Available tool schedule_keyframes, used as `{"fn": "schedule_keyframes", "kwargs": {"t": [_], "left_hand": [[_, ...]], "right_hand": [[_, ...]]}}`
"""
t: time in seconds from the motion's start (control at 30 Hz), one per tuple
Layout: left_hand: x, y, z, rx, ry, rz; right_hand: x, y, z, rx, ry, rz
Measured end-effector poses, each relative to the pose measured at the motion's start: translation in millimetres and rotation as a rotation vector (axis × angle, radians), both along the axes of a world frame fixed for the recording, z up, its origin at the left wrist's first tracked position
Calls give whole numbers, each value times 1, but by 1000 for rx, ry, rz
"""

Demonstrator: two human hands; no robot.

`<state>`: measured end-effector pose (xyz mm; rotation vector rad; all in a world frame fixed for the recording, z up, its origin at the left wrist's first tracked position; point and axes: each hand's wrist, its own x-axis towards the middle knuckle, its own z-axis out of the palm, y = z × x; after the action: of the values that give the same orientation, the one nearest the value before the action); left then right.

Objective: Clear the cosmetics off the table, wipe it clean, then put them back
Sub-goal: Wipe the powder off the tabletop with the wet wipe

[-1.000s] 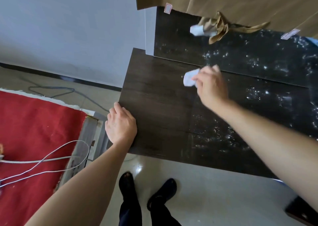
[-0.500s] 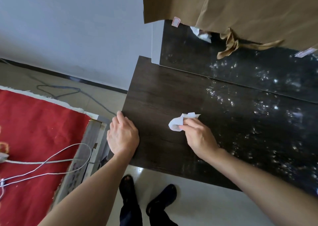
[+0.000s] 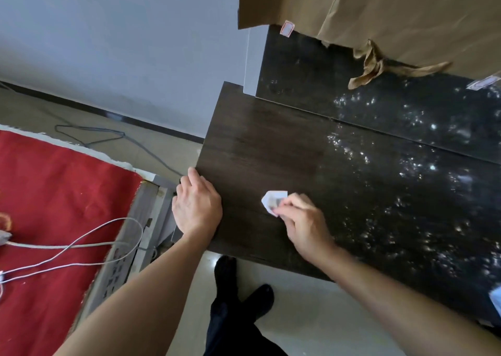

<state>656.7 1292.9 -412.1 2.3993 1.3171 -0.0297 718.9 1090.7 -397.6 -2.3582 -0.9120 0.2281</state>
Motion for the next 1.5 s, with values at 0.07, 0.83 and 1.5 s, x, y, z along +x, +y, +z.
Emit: {"fn": "schedule_keyframes", "kwargs": {"t": [0.07, 0.83, 1.5], "left_hand": [[0, 0, 1, -14, -3, -9], [22, -75, -7, 157, -73, -381], [24, -79, -4, 176, -67, -338]], "right_hand": [[-39, -17, 5, -35, 109, 99], [181, -56, 13, -396, -98, -126], [78, -80, 11, -121, 148, 258]]}}
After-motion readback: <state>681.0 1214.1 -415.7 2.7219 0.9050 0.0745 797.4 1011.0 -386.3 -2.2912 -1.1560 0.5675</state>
